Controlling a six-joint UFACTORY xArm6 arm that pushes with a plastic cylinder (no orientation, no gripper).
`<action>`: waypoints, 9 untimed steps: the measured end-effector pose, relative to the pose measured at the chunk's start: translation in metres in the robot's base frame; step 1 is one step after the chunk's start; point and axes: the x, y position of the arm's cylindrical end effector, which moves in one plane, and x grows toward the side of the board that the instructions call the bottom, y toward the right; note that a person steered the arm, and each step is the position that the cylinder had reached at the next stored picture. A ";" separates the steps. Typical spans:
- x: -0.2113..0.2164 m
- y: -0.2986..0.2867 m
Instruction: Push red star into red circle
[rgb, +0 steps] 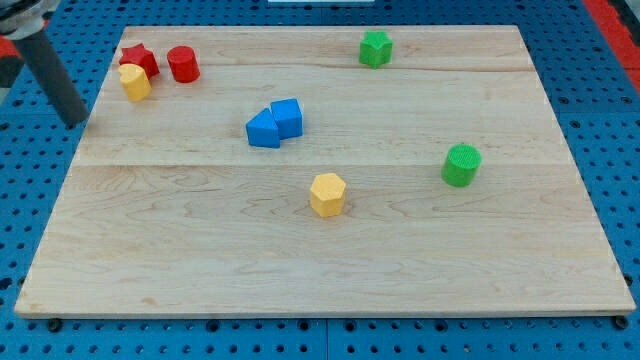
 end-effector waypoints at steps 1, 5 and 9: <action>-0.045 0.000; -0.093 0.059; -0.113 0.017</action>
